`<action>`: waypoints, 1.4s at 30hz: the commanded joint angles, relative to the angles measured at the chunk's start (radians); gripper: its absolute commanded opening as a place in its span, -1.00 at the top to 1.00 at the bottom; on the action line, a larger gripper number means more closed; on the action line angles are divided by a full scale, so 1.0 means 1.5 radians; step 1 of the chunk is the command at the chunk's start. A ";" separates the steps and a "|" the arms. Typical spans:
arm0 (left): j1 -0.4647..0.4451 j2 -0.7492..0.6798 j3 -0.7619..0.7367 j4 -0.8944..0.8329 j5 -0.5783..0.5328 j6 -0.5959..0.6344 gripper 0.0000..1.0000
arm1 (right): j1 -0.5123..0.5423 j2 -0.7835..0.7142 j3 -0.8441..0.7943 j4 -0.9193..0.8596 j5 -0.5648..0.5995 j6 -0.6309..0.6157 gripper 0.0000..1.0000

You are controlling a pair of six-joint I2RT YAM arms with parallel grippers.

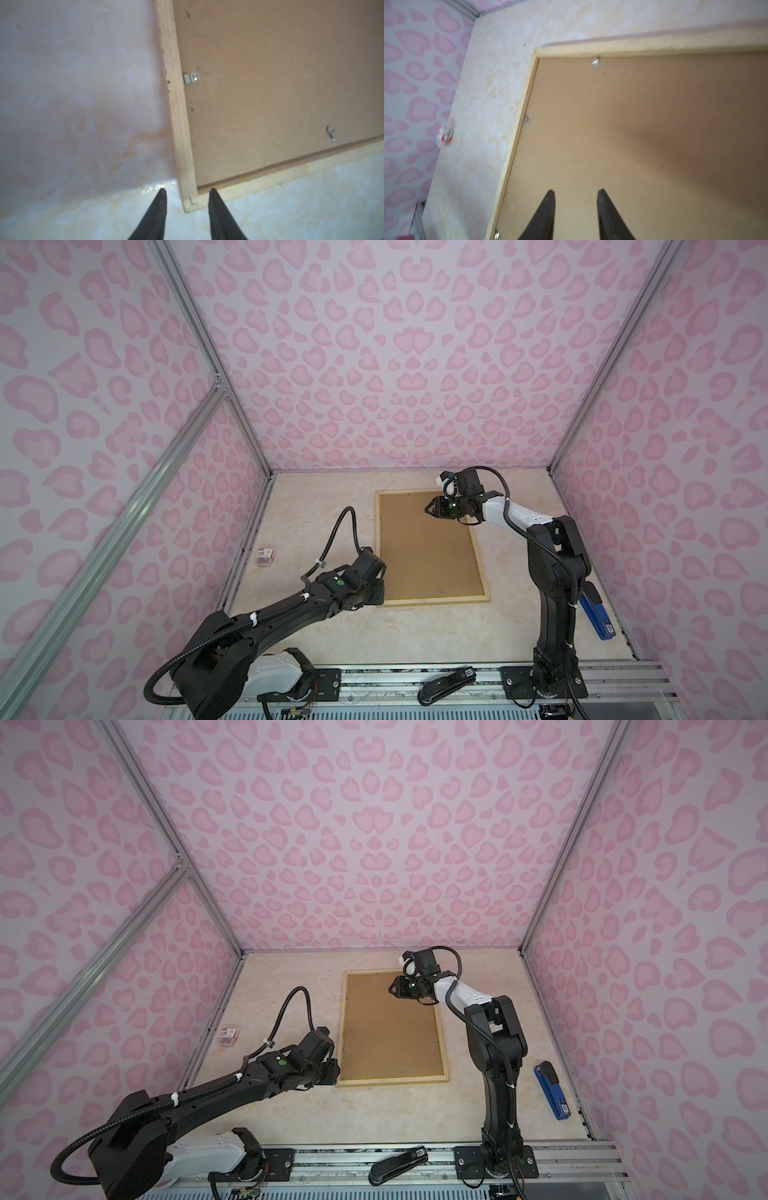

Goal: Put the photo into the frame

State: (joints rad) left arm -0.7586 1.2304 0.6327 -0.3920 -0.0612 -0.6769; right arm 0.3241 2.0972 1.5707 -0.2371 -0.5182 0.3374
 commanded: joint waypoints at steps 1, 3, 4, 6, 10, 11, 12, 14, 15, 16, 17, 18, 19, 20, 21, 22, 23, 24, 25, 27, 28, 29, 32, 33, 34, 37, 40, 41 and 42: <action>-0.015 -0.035 -0.031 0.011 0.035 -0.049 0.34 | -0.024 0.051 0.073 -0.045 0.061 -0.018 0.29; -0.020 -0.052 -0.052 0.011 0.046 -0.065 0.35 | -0.038 0.092 0.128 -0.052 0.074 -0.015 0.29; -0.021 -0.056 -0.059 0.011 0.051 -0.072 0.35 | -0.043 0.110 0.151 -0.054 0.075 -0.012 0.28; -0.023 -0.053 -0.073 0.018 0.058 -0.081 0.35 | -0.053 0.156 0.206 -0.063 0.074 -0.007 0.29; -0.036 -0.029 -0.068 0.026 0.035 -0.091 0.36 | -0.070 0.228 0.289 -0.059 0.044 0.006 0.29; -0.038 -0.021 -0.064 0.028 0.028 -0.096 0.36 | -0.073 0.247 0.313 -0.064 0.041 0.009 0.29; -0.042 -0.012 -0.060 0.032 0.024 -0.100 0.36 | -0.079 0.265 0.340 -0.073 0.037 0.009 0.29; -0.050 0.003 -0.057 0.039 0.022 -0.105 0.37 | -0.086 0.295 0.383 -0.087 0.028 0.009 0.29; -0.054 0.013 -0.056 0.042 0.022 -0.106 0.37 | -0.089 0.307 0.401 -0.089 0.025 0.008 0.29; -0.056 0.020 -0.053 0.042 0.022 -0.106 0.38 | -0.091 0.317 0.414 -0.090 0.020 0.008 0.29; -0.059 0.028 -0.052 0.044 0.019 -0.107 0.38 | -0.093 0.328 0.432 -0.095 0.015 0.007 0.29; -0.060 0.035 -0.049 0.047 0.020 -0.108 0.38 | -0.095 0.342 0.455 -0.106 0.013 0.005 0.29; -0.061 0.043 -0.049 0.049 0.020 -0.110 0.38 | -0.095 0.354 0.473 -0.119 0.011 0.002 0.29; -0.061 0.051 -0.045 0.051 0.020 -0.111 0.39 | -0.096 0.369 0.502 -0.136 0.012 0.000 0.29; -0.062 0.060 -0.041 0.052 0.019 -0.111 0.39 | -0.098 0.383 0.529 -0.153 0.014 -0.005 0.29; -0.062 0.066 -0.036 0.048 0.014 -0.114 0.40 | -0.098 0.396 0.553 -0.168 0.015 -0.009 0.29; -0.062 0.074 -0.028 0.039 0.002 -0.122 0.40 | -0.098 0.412 0.582 -0.189 0.018 -0.014 0.29; -0.062 0.081 -0.019 0.026 -0.010 -0.129 0.40 | -0.097 0.427 0.612 -0.213 0.022 -0.020 0.29; -0.062 0.090 -0.011 0.016 -0.019 -0.135 0.40 | -0.097 0.439 0.637 -0.236 0.029 -0.026 0.29; -0.062 0.102 -0.003 0.013 -0.026 -0.147 0.40 | -0.098 0.459 0.678 -0.279 0.046 -0.039 0.29; -0.062 0.105 -0.001 0.014 -0.029 -0.153 0.40 | -0.098 0.461 0.683 -0.291 0.052 -0.044 0.29; -0.062 0.110 0.002 0.013 -0.032 -0.158 0.40 | -0.099 0.459 0.681 -0.302 0.059 -0.050 0.29; -0.061 0.124 0.013 0.004 -0.052 -0.165 0.40 | -0.101 0.453 0.678 -0.328 0.077 -0.067 0.29; -0.060 0.129 0.017 0.002 -0.059 -0.165 0.40 | -0.102 0.451 0.678 -0.341 0.084 -0.071 0.29; -0.059 0.135 0.021 -0.001 -0.063 -0.165 0.40 | -0.103 0.449 0.677 -0.351 0.089 -0.072 0.30; -0.054 0.154 0.028 -0.004 -0.075 -0.166 0.40 | -0.107 0.437 0.664 -0.387 0.102 -0.077 0.31; -0.045 0.173 0.031 -0.001 -0.090 -0.163 0.40 | -0.115 0.398 0.595 -0.385 0.122 -0.084 0.33; -0.040 0.178 0.033 0.001 -0.096 -0.160 0.40 | -0.118 0.377 0.557 -0.372 0.132 -0.086 0.33; -0.034 0.184 0.035 0.002 -0.102 -0.155 0.40 | -0.121 0.355 0.517 -0.357 0.142 -0.088 0.33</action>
State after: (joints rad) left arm -0.8261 1.4788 0.6884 -0.3603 -0.1570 -0.9127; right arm 0.1493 2.6682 2.4474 -0.6865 -0.3679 0.2222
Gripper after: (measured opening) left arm 0.301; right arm 0.334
